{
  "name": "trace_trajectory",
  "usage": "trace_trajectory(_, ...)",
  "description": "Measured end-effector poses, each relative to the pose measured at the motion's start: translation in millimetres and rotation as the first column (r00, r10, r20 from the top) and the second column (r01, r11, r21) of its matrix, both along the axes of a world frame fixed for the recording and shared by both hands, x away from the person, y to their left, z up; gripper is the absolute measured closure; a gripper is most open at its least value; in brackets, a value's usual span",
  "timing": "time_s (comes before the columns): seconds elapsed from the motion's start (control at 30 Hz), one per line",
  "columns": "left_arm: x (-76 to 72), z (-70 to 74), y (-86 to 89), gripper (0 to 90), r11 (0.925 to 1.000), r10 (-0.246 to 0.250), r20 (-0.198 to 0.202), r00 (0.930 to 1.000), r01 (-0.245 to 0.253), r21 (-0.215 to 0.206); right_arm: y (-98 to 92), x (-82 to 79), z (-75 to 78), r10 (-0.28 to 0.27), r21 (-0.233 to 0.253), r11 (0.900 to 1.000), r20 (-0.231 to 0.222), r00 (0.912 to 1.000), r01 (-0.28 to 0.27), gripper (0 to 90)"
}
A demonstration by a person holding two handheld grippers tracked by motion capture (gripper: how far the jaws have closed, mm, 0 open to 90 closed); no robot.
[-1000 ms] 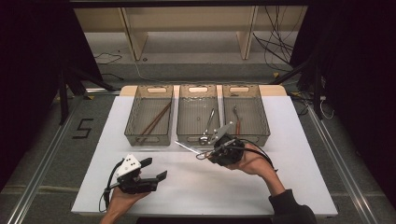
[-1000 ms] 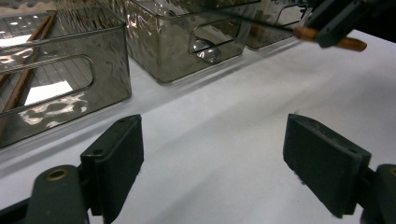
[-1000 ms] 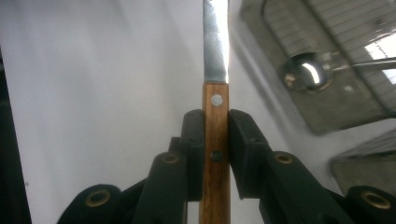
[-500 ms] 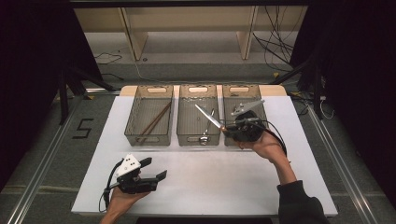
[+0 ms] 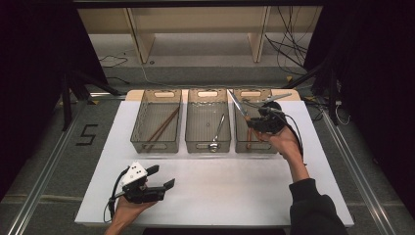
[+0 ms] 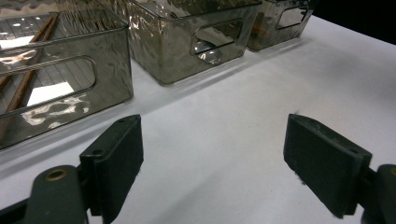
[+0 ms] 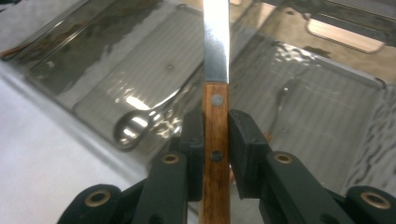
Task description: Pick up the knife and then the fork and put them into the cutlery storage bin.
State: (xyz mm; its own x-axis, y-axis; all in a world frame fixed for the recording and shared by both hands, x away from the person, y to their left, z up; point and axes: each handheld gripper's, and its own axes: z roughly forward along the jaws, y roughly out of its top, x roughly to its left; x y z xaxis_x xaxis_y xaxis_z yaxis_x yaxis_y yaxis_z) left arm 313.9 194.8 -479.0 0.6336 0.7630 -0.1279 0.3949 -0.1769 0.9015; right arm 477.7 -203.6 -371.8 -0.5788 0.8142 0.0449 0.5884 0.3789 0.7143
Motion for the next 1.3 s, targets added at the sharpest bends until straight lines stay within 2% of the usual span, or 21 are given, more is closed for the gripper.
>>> trace_trajectory(0.17, 0.1, 0.1, 0.4, 19.7, 1.0, 0.002, 0.0, 1.0, -0.002, 0.0, -7.0, 12.5, -1.8, -0.064, 0.01, 0.998, -0.025, 0.9976, 0.064, 77.1)
trace_trajectory(0.4, 0.1, 0.0, 0.1, 19.7, 1.0, 0.001, 0.0, 1.0, -0.001, 0.0, -10.1, 22.1, -7.8, -0.11, 0.012, 0.994, -0.049, 0.9927, 0.111, 77.1)
trace_trajectory(0.73, 0.4, -0.4, 0.2, 19.7, 0.9999, -0.005, -0.005, 1.0, 0.005, 0.009, -13.8, 37.0, -17.0, -0.186, -0.004, 0.982, -0.089, 0.9785, 0.187, 77.1)
trace_trajectory(1.07, 0.5, -0.5, -0.1, 19.7, 1.0, -0.007, -0.005, 1.0, 0.007, 0.007, -11.6, 47.7, -29.8, -0.212, -0.037, 0.977, -0.127, 0.9689, 0.209, 77.0)
trace_trajectory(1.3, 0.5, -0.5, 0.3, 19.7, 1.0, -0.007, -0.006, 1.0, 0.007, 0.007, -9.1, 50.3, -36.2, -0.202, -0.05, 0.979, -0.14, 0.9694, 0.197, 77.0)
